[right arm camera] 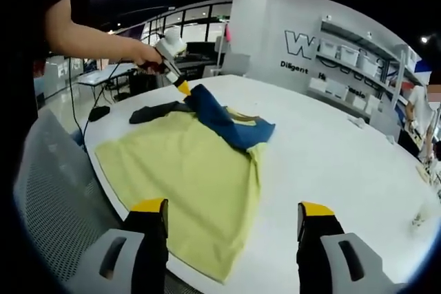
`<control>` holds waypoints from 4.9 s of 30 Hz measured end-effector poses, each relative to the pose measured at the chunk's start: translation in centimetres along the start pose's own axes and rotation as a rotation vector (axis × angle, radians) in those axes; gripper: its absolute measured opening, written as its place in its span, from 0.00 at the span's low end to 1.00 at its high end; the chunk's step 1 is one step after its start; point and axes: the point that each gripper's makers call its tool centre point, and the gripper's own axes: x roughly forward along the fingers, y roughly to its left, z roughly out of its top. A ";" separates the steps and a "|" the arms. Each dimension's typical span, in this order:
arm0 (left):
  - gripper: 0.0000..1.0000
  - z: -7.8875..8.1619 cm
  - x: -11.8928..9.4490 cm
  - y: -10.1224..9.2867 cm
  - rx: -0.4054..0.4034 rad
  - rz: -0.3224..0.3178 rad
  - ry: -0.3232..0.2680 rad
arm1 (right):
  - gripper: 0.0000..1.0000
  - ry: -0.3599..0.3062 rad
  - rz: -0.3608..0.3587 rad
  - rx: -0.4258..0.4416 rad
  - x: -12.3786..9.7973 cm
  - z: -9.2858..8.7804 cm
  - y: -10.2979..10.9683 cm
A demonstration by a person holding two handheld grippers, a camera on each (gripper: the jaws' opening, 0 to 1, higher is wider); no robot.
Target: Fold the garment on the visible template until the final outline fits inside the template.
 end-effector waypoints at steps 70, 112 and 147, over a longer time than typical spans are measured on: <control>0.31 -7.2 -3.7 3.2 -0.042 0.087 0.010 | 0.79 0.010 0.019 0.001 0.2 -0.3 0.3; 0.14 -14.3 -3.0 1.2 -0.107 0.044 0.120 | 0.76 0.029 0.049 -0.003 0.4 -0.3 0.2; 0.04 -11.0 -9.8 6.0 -0.072 0.218 0.010 | 0.83 -0.035 0.083 0.010 0.2 2.1 0.3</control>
